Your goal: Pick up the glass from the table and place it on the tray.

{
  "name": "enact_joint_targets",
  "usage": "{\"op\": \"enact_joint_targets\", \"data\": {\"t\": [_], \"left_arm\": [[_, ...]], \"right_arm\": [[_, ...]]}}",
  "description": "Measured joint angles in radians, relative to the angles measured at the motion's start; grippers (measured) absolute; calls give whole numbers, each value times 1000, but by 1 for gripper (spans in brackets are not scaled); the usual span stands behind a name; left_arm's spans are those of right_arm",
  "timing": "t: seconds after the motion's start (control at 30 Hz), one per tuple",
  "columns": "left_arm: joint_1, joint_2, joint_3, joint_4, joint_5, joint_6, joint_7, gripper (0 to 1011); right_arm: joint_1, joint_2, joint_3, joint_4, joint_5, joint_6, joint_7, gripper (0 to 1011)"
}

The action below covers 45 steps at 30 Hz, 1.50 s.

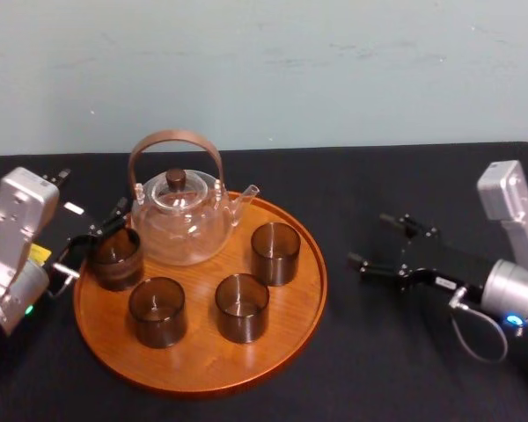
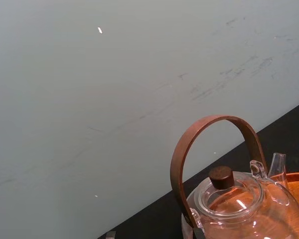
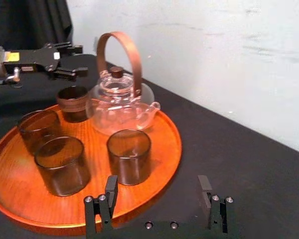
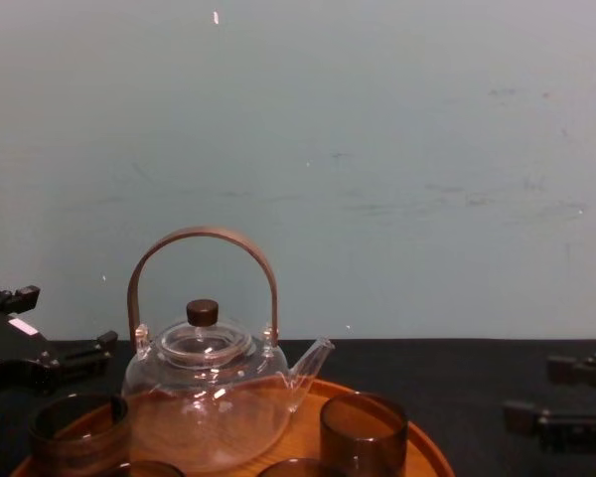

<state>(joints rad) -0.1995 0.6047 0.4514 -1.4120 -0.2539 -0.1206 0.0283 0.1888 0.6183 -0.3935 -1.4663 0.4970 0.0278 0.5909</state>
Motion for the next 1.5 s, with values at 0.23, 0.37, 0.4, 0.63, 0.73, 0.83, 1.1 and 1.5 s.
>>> {"op": "enact_joint_targets", "data": {"t": [0.23, 0.37, 0.4, 0.63, 0.73, 0.83, 1.1, 1.5], "left_arm": [[0, 0, 0, 0, 0, 0, 0, 1002], [0, 0, 0, 0, 0, 0, 0, 1002], [0, 0, 0, 0, 0, 0, 0, 1001], [0, 0, 0, 0, 0, 0, 0, 1001], [0, 0, 0, 0, 0, 0, 0, 1001], [0, 0, 0, 0, 0, 0, 0, 1002], [0, 0, 0, 0, 0, 0, 0, 1002], [0, 0, 0, 0, 0, 0, 0, 1001]], "right_arm": [[-12, -3, 40, -6, 7, -10, -49, 1002], [-13, -21, 73, -1, 8, -18, -96, 1002], [-13, -25, 79, 1, 8, -18, -104, 1002], [-13, -63, 126, 20, 1, -22, -176, 1003], [-14, -83, 143, 28, -13, -32, -211, 1002], [-18, -104, 159, 37, -22, -45, -241, 1003], [-25, -160, 184, 78, -52, -91, -294, 1003], [-23, -214, 192, 136, -96, -129, -305, 1002]]}}
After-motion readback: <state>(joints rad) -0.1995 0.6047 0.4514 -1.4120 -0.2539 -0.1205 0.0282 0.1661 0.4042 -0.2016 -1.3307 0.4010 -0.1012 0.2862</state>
